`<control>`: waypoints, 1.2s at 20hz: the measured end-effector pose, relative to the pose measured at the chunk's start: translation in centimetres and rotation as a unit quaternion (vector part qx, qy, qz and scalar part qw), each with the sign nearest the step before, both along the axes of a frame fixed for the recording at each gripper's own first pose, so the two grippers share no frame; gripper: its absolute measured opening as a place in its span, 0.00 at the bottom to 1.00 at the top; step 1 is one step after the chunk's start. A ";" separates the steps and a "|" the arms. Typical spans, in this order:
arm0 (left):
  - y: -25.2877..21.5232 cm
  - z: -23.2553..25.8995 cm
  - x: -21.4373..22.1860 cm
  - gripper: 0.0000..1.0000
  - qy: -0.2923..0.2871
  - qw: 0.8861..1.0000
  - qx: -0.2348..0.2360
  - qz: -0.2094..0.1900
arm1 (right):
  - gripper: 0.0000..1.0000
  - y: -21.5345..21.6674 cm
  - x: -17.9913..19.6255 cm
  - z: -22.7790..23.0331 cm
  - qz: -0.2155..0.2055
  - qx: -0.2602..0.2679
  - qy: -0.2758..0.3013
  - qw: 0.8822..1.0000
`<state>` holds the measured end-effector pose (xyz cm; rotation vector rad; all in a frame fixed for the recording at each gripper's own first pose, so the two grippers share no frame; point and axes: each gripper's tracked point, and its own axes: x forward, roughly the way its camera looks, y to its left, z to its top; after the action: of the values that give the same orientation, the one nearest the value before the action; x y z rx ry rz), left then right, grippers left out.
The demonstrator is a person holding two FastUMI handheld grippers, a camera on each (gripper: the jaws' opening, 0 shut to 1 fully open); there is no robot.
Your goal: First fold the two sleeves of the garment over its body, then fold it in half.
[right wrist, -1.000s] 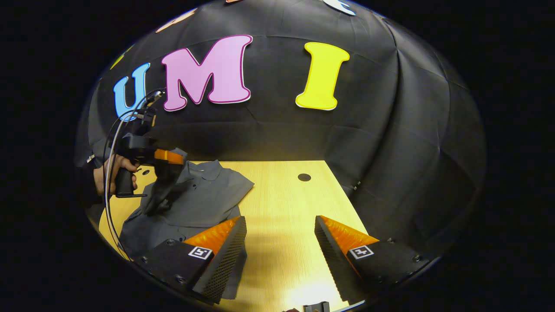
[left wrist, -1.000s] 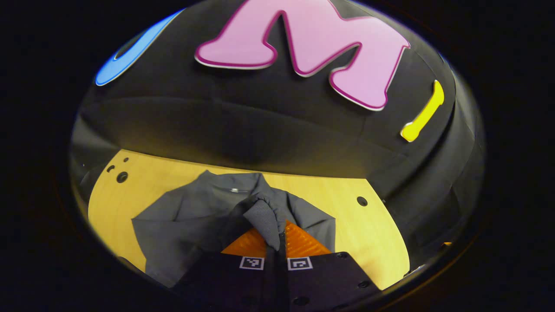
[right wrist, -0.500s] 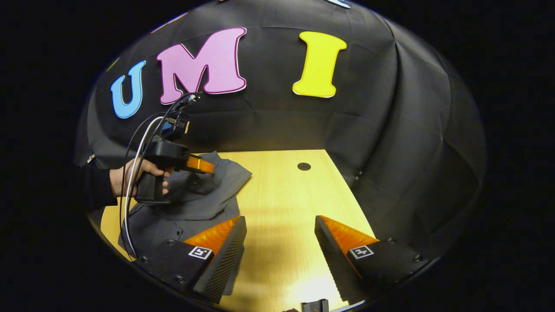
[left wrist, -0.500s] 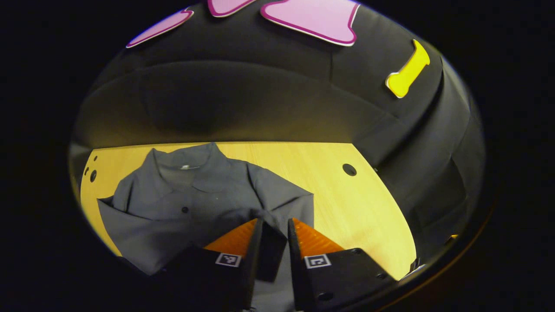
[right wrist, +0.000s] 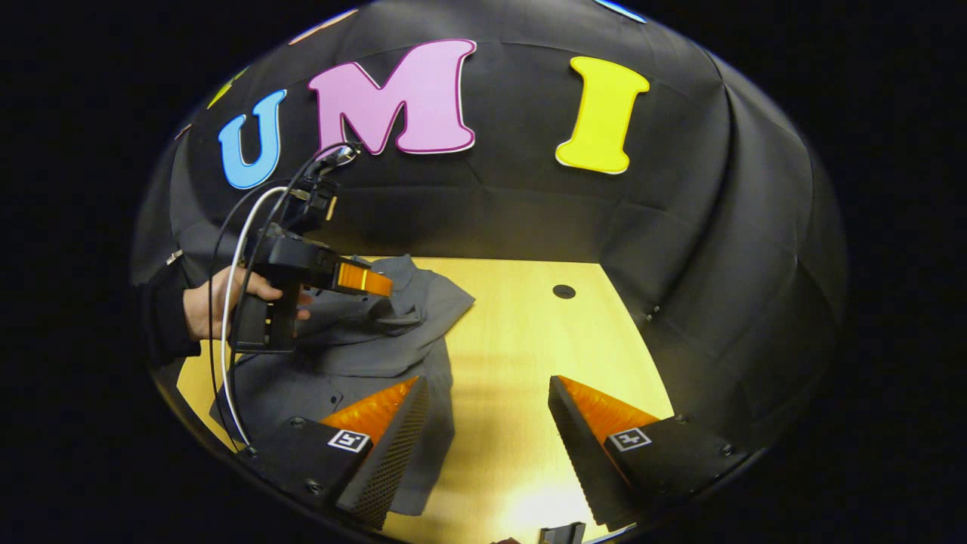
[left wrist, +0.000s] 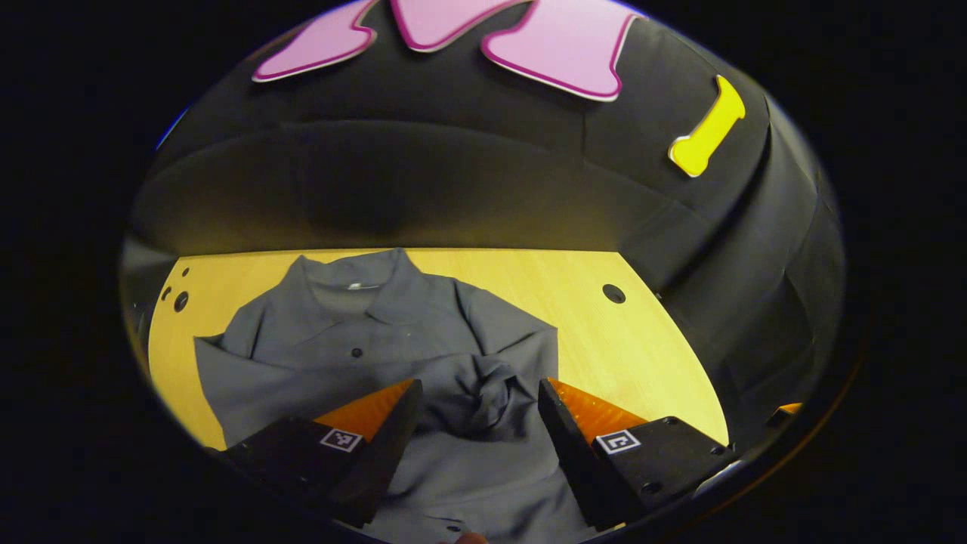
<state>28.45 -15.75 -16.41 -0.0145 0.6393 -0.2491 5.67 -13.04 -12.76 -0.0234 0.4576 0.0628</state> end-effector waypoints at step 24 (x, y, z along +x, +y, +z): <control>29.2 -15.2 -33.1 0.92 0.132 0.972 0.056 0.188 | 0.99 11.2 -10.1 -17.8 -0.044 0.046 0.293 0.954</control>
<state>-4.70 13.48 -31.57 -0.0613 0.9000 0.1600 -4.41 -1.81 -30.58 0.1105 1.0501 0.0017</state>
